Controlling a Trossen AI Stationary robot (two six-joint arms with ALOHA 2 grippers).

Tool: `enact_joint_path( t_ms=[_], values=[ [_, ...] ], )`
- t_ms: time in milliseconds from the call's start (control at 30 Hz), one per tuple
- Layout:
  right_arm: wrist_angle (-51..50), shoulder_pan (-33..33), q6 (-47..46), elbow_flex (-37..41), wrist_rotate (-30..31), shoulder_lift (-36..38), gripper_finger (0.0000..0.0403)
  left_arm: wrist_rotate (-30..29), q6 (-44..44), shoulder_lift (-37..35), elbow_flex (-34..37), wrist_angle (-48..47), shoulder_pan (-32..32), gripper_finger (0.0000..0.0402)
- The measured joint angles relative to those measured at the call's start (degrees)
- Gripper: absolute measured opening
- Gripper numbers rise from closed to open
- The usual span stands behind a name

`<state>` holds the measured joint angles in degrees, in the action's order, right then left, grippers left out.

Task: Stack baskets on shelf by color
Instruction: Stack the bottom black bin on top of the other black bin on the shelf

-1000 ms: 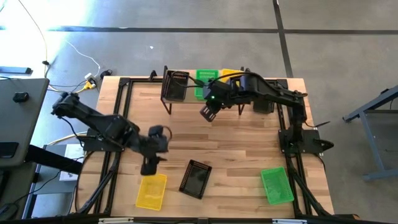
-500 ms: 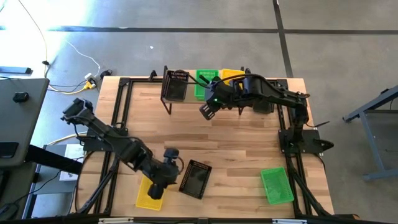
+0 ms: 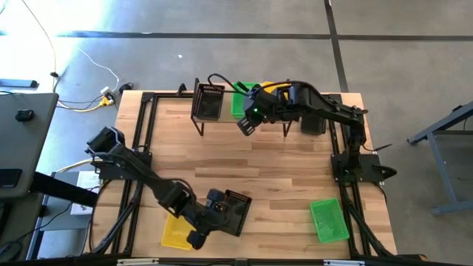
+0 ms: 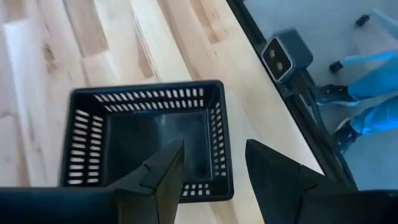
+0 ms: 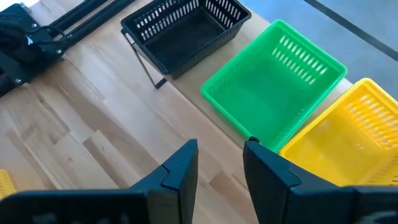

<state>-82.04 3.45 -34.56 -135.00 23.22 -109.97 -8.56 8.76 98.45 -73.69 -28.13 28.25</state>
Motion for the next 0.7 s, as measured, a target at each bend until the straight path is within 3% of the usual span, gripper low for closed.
enact_joint_path(
  t_ms=[700],
  values=[
    [0.0, 0.1, 0.1, 0.0, -2.0, 0.0, 0.0114, 5.4, -0.3, 12.9, 0.0, 2.6, 0.3, 0.0161]
  ],
)
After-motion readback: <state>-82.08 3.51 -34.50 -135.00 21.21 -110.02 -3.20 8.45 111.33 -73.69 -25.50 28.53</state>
